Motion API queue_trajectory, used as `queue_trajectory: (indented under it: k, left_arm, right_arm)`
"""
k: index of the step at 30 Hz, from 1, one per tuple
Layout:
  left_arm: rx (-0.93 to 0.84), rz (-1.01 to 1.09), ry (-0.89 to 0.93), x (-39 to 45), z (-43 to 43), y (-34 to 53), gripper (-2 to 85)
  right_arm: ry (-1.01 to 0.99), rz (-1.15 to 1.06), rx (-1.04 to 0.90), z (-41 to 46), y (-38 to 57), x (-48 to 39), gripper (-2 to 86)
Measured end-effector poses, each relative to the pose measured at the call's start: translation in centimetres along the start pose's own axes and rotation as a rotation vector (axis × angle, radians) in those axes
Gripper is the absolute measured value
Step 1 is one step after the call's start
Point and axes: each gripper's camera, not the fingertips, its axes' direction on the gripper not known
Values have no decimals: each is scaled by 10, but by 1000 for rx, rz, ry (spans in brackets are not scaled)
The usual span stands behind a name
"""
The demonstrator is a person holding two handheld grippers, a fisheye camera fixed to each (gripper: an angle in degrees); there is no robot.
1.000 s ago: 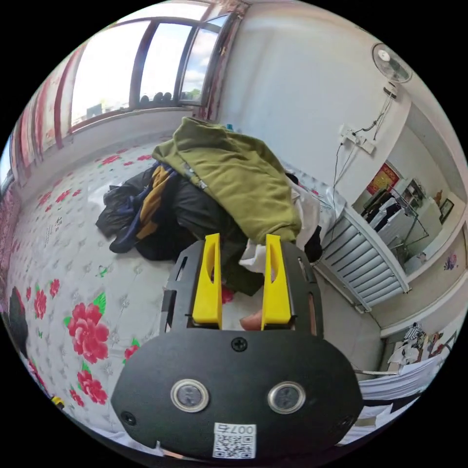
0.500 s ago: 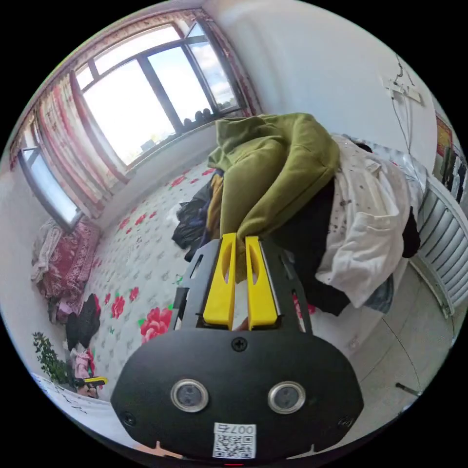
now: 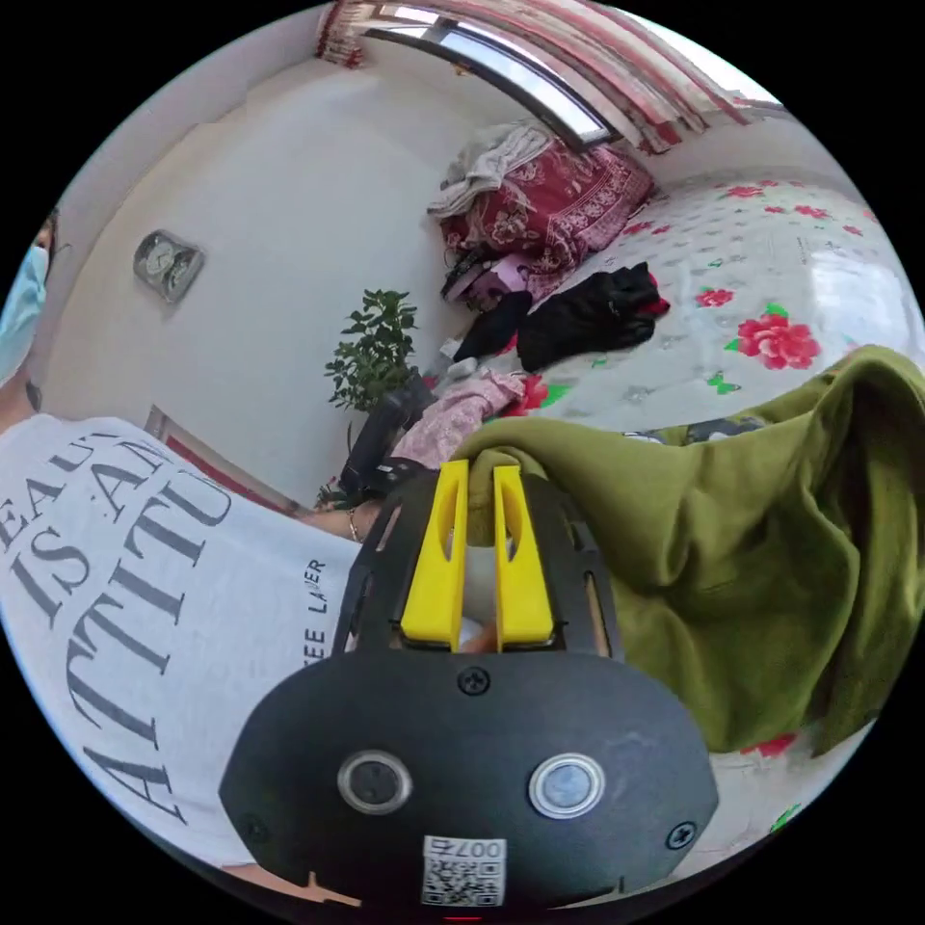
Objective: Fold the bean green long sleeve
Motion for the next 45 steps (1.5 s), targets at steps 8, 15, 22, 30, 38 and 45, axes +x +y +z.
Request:
queue_trajectory:
  k: [8,15,22,30,38,45]
  left_arm:
    - [48,-204,-54,-105,-72,111,74]
    - [64,-206,50,-122,-103,173,81]
    - [133,-196,134,-131,-120,197,84]
    - [229,-32,82,-93,-166,138,80]
    - [413,82,79,-48,-223,164,102]
    - [181,114,104,11,-153,110,175]
  right_arm:
    - [459,-182,-190,29,41,-35,94]
    - [541,-368,-334,100,38,-61,107]
    - [374,-383,-725,250,76,-47,106]
    - [575,-307,-323,188,45,-72,28]
    - [786,-274,119,59,26,-138,12]
    - [850,-246,190,72,34,-155,11]
